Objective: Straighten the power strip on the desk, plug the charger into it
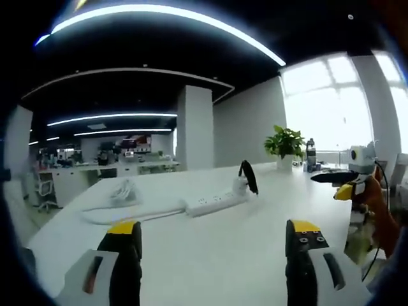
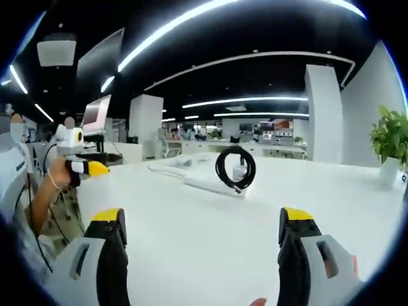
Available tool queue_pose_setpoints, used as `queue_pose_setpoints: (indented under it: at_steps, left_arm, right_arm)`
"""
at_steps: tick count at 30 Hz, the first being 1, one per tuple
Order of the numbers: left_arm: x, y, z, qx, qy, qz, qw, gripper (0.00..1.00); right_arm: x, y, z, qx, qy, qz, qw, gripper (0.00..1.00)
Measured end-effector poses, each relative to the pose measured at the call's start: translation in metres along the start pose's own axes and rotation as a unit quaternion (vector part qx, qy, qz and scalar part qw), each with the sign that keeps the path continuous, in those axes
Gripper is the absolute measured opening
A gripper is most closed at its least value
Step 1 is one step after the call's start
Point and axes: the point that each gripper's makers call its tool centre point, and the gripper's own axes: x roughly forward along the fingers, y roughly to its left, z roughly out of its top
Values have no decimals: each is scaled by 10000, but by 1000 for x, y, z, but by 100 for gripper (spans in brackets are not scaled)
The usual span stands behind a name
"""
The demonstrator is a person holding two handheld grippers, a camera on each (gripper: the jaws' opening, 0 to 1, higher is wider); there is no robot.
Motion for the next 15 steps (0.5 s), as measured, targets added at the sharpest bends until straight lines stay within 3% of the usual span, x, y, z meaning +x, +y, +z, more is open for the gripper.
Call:
queue_pose_setpoints:
  at_steps: [15]
  left_arm:
    - [-1,-6,-21,-145,199,35,9997,95]
  right_arm:
    - [-12,-13,-12,152,58,-312,9994,99]
